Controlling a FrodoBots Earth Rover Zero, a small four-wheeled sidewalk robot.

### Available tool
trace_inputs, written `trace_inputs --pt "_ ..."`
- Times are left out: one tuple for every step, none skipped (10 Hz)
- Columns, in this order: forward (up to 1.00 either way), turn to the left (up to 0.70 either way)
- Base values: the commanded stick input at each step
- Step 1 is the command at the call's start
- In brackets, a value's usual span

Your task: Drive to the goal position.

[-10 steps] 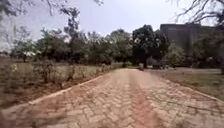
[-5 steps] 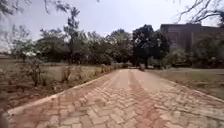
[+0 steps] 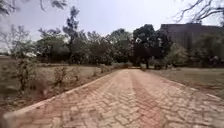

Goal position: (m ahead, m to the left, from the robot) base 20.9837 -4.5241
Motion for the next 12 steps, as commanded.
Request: trace_inputs --pt "0.7 -0.06" --pt "0.7 -0.14" --pt "0.7 -0.09" --pt "0.7 -0.02" --pt "0.7 0.0" --pt "0.7 0.0" --pt "0.7 0.0" --pt "0.7 0.0" --pt "0.7 0.0" --pt "0.7 0.0" --pt "0.7 -0.35" --pt "0.7 -0.35"
